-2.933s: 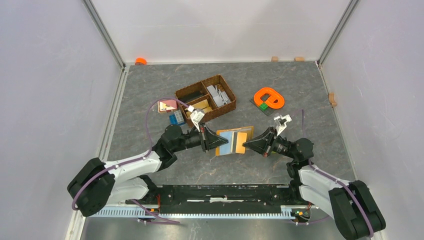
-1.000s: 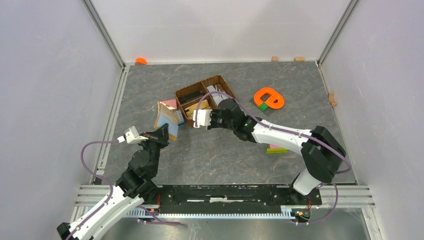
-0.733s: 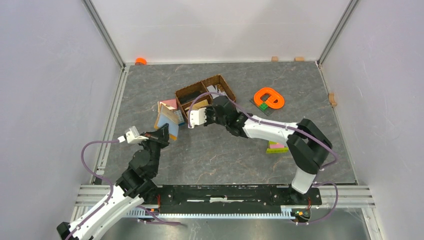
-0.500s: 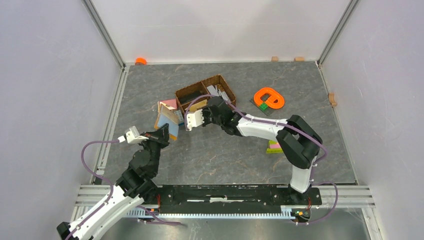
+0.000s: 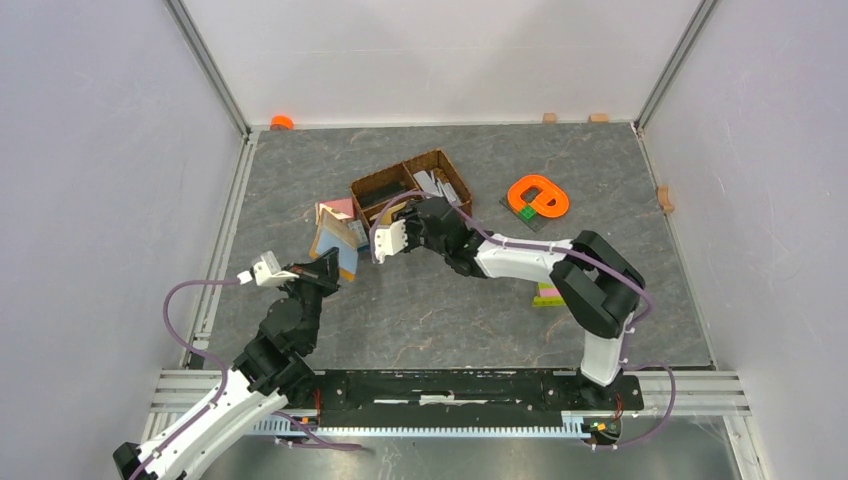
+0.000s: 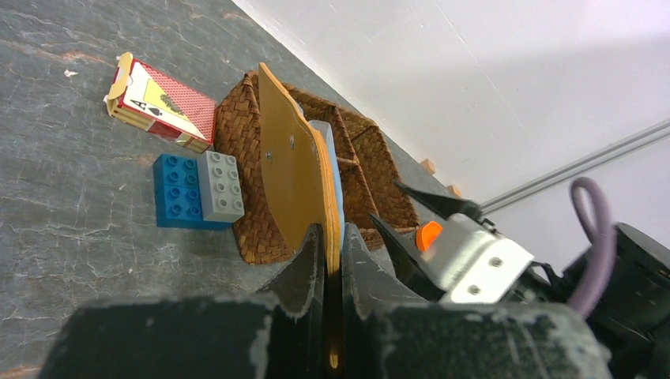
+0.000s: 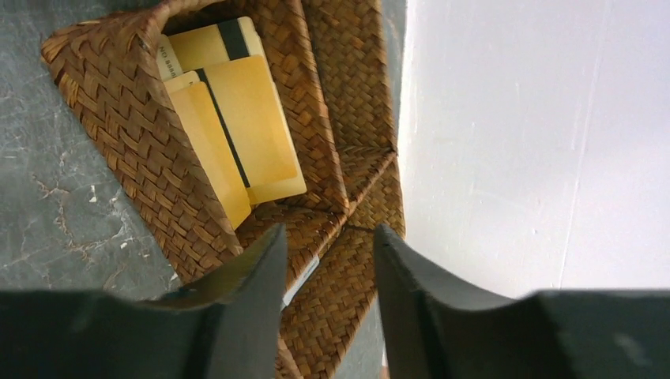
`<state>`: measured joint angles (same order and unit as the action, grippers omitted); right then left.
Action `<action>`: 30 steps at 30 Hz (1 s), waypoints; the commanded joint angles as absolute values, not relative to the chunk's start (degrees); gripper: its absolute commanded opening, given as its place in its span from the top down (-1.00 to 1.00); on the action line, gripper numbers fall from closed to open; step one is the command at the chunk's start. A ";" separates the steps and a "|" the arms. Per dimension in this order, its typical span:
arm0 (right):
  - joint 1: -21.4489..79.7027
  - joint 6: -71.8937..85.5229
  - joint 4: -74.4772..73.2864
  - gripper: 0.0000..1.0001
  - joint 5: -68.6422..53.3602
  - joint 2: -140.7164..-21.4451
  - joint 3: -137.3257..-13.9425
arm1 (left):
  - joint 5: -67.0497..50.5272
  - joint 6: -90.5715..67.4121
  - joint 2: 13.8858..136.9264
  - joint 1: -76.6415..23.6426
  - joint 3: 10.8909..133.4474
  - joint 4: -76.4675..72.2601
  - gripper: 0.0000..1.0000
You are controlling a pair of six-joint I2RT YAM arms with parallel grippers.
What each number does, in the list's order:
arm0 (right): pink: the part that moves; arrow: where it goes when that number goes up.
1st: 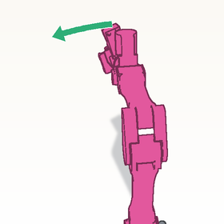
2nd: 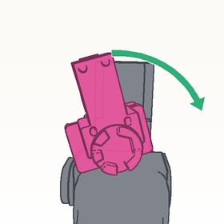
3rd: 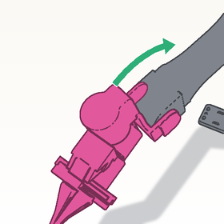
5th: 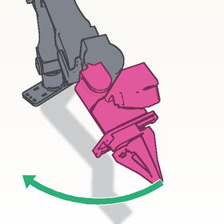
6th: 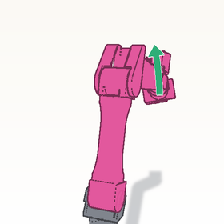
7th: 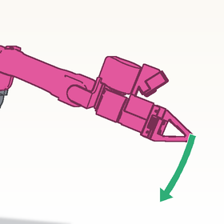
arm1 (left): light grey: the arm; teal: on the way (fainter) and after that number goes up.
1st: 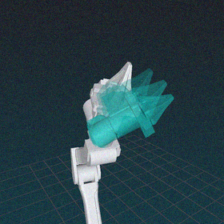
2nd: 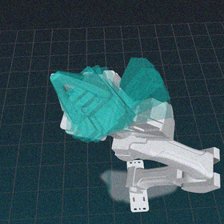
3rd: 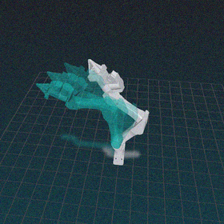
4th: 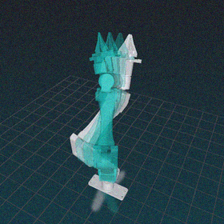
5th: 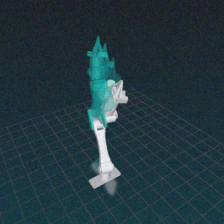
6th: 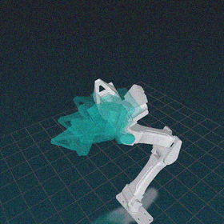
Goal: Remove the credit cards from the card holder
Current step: Place the credit card in the storage box, then remove the credit card from the card holder.
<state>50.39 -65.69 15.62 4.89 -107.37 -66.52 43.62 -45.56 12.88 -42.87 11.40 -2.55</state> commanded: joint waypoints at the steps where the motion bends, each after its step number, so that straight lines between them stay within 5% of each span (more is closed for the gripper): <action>1: 51.04 -61.56 26.03 -0.06 4.72 -100.03 -61.93 | 45.10 -47.31 13.45 -43.18 11.81 -5.22 0.96; 8: 52.08 -47.35 36.74 -0.57 13.35 -92.56 -54.13 | 40.58 -44.55 15.03 -43.16 11.15 -9.52 0.96; 13: 52.29 -32.55 40.46 -0.70 20.37 -84.06 -48.67 | 34.77 -43.30 19.08 -43.20 11.26 -14.04 0.95; 18: 52.29 -14.03 24.21 -0.75 24.21 -74.71 -49.68 | 25.37 -41.57 24.18 -43.16 11.95 -19.47 0.96; 23: 52.34 -0.21 9.98 -0.89 17.15 -65.18 -46.45 | 13.25 -38.08 27.36 -43.15 12.72 -24.88 0.96; 30: 52.27 9.18 15.02 -0.96 12.03 -51.71 -26.77 | 6.37 -36.49 36.46 -43.15 14.02 -29.43 0.96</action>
